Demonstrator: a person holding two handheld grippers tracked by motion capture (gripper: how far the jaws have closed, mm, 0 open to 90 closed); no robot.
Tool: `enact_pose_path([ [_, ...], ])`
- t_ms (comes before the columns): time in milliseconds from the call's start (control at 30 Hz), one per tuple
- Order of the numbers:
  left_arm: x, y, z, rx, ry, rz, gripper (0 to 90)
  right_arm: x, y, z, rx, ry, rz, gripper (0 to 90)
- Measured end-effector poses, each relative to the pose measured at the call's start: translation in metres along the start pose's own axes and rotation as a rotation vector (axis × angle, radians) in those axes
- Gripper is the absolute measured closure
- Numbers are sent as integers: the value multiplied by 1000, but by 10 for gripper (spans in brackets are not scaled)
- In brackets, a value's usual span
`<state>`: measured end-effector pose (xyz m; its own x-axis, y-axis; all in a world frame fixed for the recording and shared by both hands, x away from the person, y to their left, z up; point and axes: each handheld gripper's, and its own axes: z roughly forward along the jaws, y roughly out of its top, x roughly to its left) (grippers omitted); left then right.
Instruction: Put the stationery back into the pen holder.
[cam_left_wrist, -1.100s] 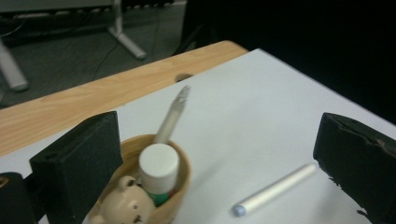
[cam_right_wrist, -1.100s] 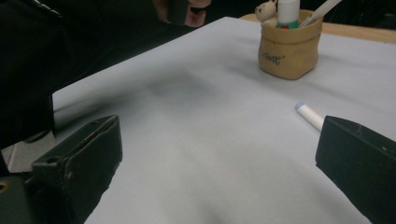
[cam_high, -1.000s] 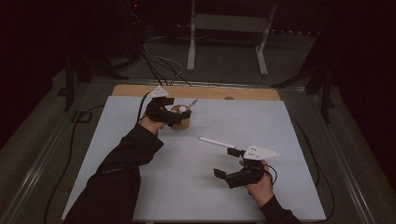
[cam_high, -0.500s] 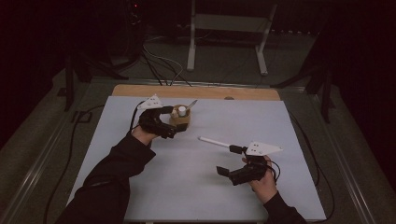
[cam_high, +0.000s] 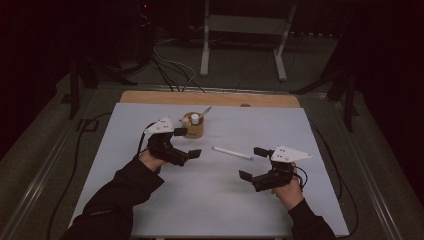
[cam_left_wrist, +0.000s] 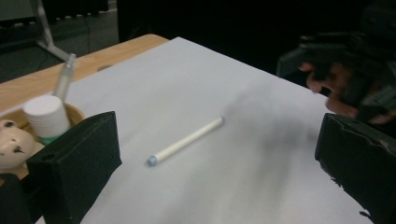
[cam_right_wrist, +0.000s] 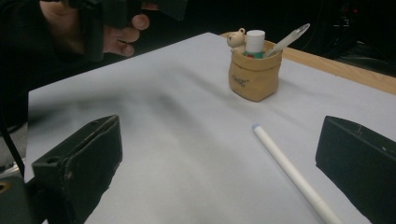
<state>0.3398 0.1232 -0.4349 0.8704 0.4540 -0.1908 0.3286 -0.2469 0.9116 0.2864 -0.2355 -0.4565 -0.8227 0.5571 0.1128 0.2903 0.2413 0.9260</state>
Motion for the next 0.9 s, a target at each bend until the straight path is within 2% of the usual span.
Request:
enact_pose_path([
  [100, -5, -6, -2, 1, -9, 0, 8, -6, 3, -1, 10, 29, 1, 25],
  [267, -10, -16, -7, 9, -18, -3, 8, -14, 5, 2, 49, 67, -27, 25],
  [433, -14, -25, -10, 12, -29, -5, 7, -23, 2, 6, 84, 83, -13, 17],
  [667, -22, -38, -13, 17, -47, -8, 8, -37, -2, 11, 132, 71, -5, 17],
  [900, -27, -50, -14, 18, -55, -12, 8, -49, -6, 18, 191, 99, -34, 20],
])
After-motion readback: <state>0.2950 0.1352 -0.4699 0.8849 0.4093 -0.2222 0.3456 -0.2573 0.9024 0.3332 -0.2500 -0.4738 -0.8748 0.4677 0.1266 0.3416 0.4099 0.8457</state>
